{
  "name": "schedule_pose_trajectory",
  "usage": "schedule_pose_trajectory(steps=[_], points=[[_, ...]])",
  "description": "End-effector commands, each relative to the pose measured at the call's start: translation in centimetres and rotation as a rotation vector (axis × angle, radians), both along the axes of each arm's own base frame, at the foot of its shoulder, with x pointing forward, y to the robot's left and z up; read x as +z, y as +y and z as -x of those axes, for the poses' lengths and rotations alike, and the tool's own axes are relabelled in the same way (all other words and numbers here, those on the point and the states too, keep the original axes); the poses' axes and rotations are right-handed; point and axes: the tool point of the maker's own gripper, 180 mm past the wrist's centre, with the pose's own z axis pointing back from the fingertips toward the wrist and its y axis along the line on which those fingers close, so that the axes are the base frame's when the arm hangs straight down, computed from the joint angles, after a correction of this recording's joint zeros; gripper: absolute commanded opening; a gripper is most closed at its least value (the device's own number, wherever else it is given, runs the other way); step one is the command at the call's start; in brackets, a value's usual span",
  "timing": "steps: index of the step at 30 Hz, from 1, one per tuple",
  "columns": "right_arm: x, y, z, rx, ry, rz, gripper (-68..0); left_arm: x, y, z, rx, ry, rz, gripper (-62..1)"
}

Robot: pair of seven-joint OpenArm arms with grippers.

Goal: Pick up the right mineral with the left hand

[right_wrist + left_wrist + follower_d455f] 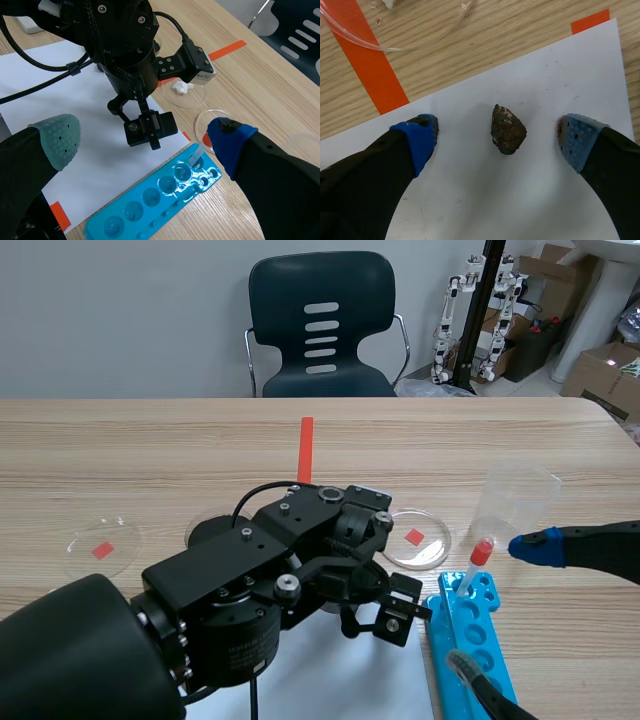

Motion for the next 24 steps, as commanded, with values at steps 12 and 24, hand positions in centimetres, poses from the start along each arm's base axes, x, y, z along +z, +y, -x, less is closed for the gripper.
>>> schedule_pose_trajectory(steps=[12, 24], points=[[0.44, 0.15, -0.11, -0.001, -0.009, -0.019, -14.6, 0.97, -1.33, -0.36, -0.011, -0.017, 0.029, -28.7], [0.44, 0.15, -0.11, -0.001, -0.009, -0.019, -14.6, 0.95, -1.31, -0.31, -0.011, -0.014, 0.028, -42.0]])
